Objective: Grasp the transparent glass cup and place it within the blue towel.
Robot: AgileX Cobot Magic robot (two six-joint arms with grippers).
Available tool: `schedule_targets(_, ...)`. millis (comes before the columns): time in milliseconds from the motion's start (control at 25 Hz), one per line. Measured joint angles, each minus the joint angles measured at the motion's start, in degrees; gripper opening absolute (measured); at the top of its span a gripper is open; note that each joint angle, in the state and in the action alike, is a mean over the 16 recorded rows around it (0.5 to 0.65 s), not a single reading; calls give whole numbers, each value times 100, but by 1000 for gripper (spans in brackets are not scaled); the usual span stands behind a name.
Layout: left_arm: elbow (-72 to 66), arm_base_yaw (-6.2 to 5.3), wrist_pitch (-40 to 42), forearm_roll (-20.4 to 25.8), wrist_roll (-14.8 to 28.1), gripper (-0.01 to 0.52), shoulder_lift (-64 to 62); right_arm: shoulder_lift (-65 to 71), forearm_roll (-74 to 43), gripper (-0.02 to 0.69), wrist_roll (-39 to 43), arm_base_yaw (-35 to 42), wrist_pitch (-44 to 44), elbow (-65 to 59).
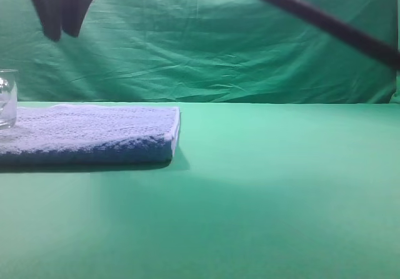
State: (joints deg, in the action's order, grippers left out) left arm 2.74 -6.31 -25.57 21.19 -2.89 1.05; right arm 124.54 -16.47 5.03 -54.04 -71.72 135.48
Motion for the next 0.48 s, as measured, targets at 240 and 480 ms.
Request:
schedule_targets(240, 0, 0, 0, 0, 0, 0, 0, -834, 157, 61, 77, 82, -47, -459)
schedule_targets(480, 0, 0, 0, 0, 0, 0, 0, -1806, 301, 61, 71, 107, -60, -1448)
